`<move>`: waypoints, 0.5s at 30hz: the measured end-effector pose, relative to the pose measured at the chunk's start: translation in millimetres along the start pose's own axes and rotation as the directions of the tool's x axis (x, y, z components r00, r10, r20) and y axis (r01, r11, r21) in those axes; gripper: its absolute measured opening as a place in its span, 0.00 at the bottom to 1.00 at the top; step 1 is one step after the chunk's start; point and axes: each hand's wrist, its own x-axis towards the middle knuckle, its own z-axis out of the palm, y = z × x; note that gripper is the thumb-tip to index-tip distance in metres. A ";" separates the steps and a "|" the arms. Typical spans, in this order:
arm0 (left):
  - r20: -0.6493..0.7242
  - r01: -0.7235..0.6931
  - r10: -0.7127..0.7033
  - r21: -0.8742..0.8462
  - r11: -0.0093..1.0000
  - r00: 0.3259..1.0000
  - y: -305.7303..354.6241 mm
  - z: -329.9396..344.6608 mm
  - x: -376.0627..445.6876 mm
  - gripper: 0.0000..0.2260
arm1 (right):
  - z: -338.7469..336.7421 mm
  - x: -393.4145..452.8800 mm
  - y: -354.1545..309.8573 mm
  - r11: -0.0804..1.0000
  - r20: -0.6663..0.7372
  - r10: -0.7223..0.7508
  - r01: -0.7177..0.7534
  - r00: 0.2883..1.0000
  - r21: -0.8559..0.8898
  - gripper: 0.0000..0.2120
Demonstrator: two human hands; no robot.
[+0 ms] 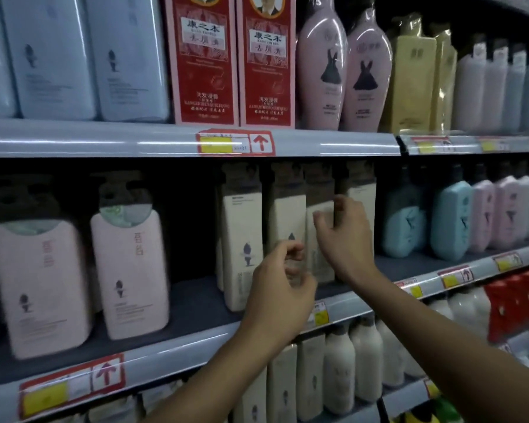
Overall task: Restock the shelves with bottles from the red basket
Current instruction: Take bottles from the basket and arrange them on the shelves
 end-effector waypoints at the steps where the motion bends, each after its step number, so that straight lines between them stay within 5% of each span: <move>1: -0.012 0.001 0.000 0.019 1.000 1.000 -0.9 4.1 3.1 0.16 | 1.7 6.5 -2.7 1.000 -0.005 -0.024 0.024 1.000 -0.008 0.22; 9: -0.027 0.013 -0.011 0.074 0.997 1.000 3.0 33.2 25.6 0.18 | 6.2 37.0 -10.3 0.983 -0.051 -0.095 0.085 0.994 -0.160 0.15; 15: -0.045 0.051 -0.043 0.187 0.981 0.998 -7.9 50.9 21.4 0.25 | 13.6 -28.3 27.5 0.999 0.076 0.039 -0.041 0.996 0.024 0.25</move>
